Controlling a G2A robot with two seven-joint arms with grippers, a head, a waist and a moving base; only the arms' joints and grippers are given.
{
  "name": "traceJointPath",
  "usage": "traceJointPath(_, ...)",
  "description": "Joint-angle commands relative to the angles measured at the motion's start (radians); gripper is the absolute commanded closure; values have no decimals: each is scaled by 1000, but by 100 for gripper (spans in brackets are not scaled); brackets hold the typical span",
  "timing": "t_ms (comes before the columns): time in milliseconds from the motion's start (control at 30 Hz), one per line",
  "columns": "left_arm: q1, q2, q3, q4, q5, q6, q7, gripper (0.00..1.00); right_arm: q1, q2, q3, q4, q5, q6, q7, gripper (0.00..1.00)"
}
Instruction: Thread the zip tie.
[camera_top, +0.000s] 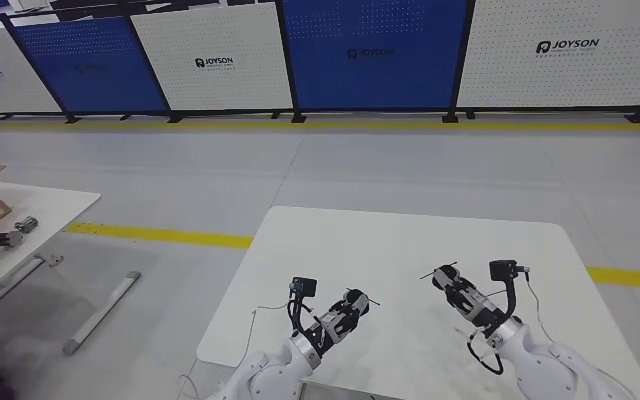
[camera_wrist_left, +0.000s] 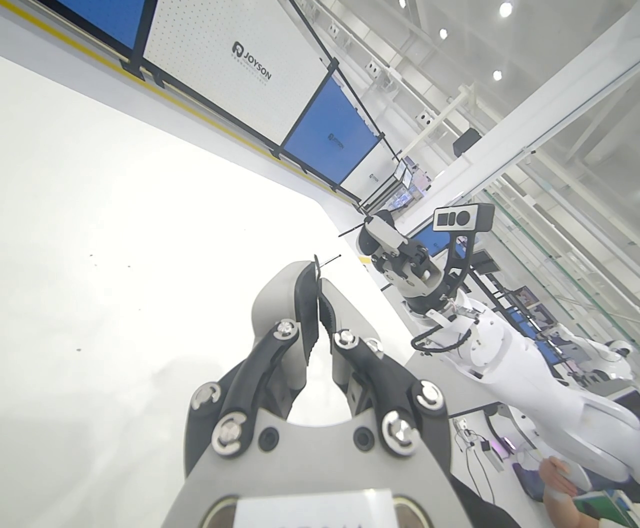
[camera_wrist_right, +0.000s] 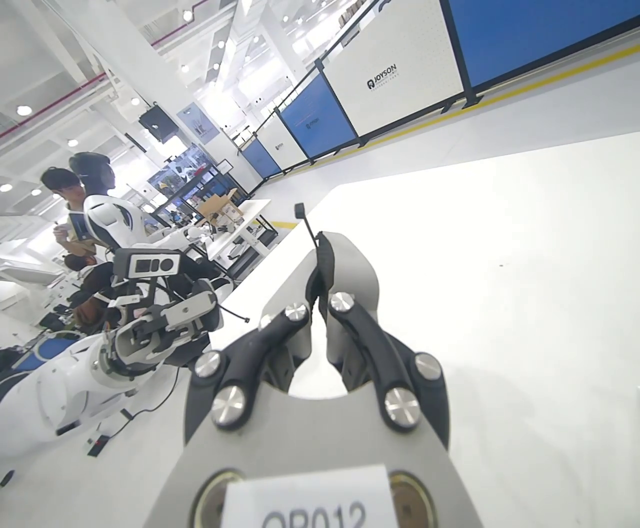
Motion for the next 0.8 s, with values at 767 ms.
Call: traceJointPath(767, 0, 0, 0, 0, 0, 0, 0, 100, -125, -56, -13, -31, -85, -51, -263, 100)
